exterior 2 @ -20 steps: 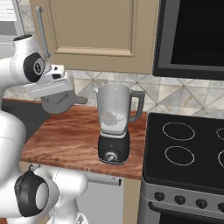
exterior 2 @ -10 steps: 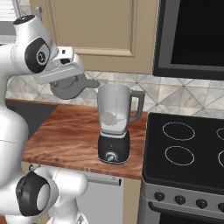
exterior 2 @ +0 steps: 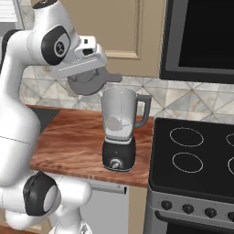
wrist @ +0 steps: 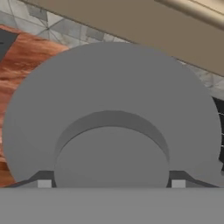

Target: Open the blender lid, put the peach in the blender, close the lid, and start the blender.

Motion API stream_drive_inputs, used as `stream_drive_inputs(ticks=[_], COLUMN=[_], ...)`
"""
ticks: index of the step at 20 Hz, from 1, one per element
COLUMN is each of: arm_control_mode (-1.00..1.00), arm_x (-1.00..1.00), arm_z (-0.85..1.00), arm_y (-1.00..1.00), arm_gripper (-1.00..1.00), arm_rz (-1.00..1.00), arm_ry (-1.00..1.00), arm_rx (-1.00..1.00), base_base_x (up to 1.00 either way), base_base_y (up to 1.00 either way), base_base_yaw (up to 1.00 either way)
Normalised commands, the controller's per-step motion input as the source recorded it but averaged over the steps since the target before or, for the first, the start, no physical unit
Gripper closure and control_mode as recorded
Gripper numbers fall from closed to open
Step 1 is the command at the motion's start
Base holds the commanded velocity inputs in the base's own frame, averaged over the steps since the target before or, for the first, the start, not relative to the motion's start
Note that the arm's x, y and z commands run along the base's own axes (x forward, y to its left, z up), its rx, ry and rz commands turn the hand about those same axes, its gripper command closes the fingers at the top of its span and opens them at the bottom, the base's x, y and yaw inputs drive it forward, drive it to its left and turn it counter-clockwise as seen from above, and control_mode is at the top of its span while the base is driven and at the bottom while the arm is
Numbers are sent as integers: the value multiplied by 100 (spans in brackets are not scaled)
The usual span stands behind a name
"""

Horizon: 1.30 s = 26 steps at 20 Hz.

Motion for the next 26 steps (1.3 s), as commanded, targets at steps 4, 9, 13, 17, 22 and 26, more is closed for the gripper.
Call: stream_drive_inputs(ticks=[4, 9, 13, 17, 22, 26], arm_control_mode=[-100, -100, -100, -100, -100, -100], arm_x=[9, 13, 19, 13, 4, 0], arm_z=[17, -3, -12, -6, -28, -30], arm_y=[-49, -23, -10, -17, -23, -9], arm_gripper=[100, 100, 100, 100, 100, 100], arm_rz=[0, 0, 0, 0, 0, 0], arm_ry=[6, 19, 26, 23, 10, 8], arm_rx=[0, 0, 0, 0, 2, 1], base_base_x=[0, 0, 0, 0, 0, 0], base_base_y=[0, 0, 0, 0, 0, 0], base_base_yaw=[0, 0, 0, 0, 0, 0])
